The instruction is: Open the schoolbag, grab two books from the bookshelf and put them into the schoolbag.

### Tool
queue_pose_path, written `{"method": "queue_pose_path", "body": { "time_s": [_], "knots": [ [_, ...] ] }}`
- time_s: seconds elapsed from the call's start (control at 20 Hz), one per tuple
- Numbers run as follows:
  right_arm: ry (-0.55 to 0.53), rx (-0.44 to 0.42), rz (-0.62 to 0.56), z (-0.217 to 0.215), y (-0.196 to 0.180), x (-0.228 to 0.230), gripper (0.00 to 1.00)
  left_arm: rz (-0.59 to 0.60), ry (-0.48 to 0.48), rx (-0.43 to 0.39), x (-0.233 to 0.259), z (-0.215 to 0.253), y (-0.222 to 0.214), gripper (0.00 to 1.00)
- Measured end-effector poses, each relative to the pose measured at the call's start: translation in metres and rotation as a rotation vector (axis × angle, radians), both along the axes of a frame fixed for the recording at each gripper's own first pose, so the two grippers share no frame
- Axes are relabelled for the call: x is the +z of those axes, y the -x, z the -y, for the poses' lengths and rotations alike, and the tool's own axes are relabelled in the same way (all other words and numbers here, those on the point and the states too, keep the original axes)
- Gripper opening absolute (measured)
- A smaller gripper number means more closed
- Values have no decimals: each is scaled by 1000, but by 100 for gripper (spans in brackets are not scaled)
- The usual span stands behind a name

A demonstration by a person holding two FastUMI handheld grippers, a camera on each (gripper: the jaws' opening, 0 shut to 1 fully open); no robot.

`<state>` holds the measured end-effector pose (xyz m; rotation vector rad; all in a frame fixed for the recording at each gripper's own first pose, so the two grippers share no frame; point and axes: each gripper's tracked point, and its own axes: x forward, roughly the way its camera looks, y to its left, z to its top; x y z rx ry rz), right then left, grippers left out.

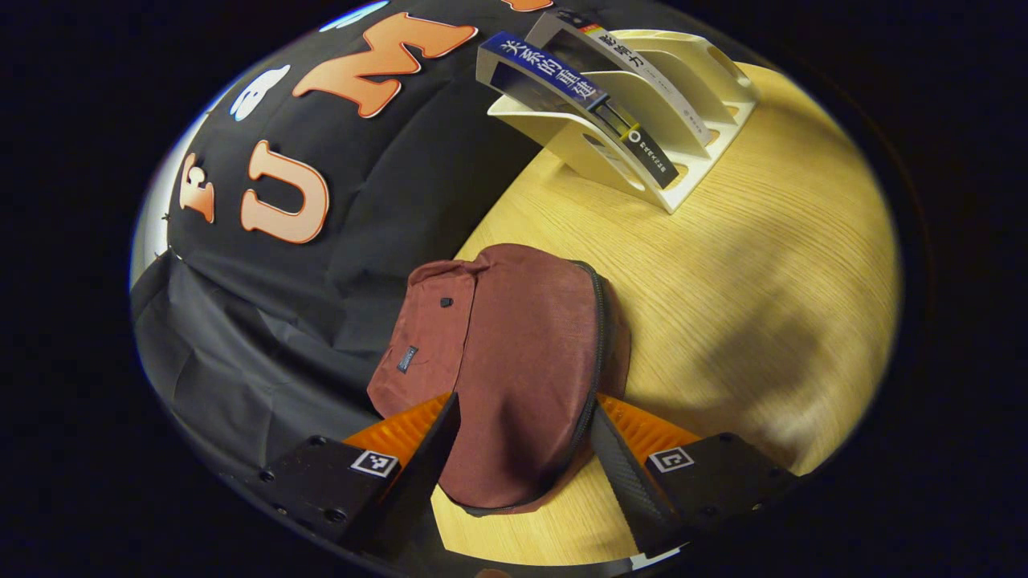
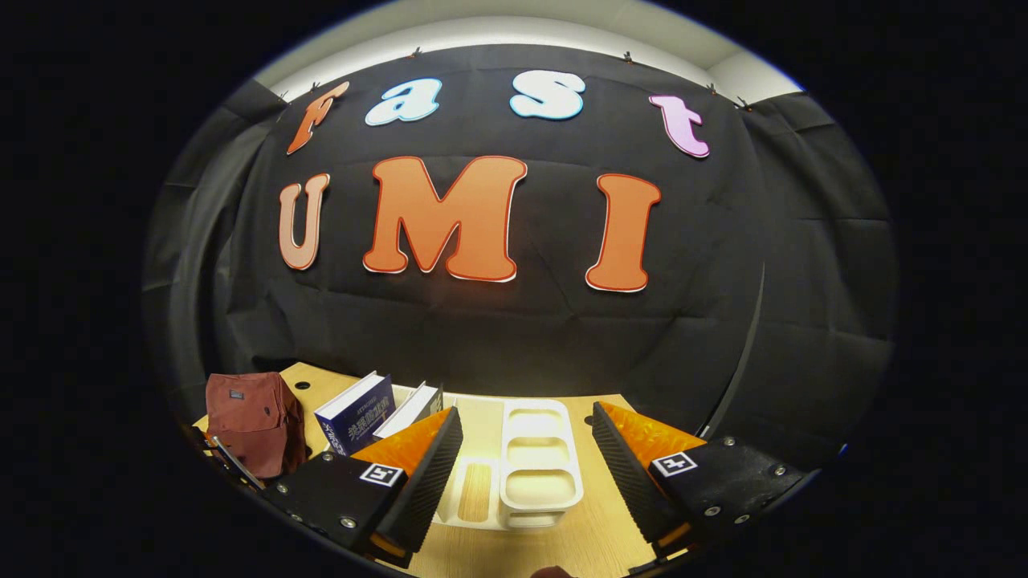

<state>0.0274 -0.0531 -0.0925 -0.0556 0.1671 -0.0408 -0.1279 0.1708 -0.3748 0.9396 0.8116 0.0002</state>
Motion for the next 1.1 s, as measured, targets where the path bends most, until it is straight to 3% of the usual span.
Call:
{"method": "queue_pose_path", "body": {
  "time_s": [0.25, 0.5, 0.6, 0.65, 0.95, 1.05, 1.1],
  "knots": [
    [7, 16, -3, -15, -6, 0, 96, 102, -67, -50, 30, -6, -26, 95],
    [7, 72, -10, -48, -16, 4, 96, 66, -92, -18, 4, -31, -57, 95],
    [23, 96, -10, -65, -23, 10, 96, 43, -87, -22, 0, -38, -67, 89],
    [29, 113, -10, -76, -27, 13, 96, 43, -64, -24, 2, -39, -72, 67],
    [73, 169, -84, -131, -54, 17, 96, -63, 102, -31, 21, -49, -87, 5],
    [80, 179, -161, -146, -62, 8, 96, -114, 169, -28, 31, -52, -91, 0],
    [71, 195, -205, -155, -64, 4, 97, -144, 207, -26, 37, -55, -93, 3]
  ]
}}
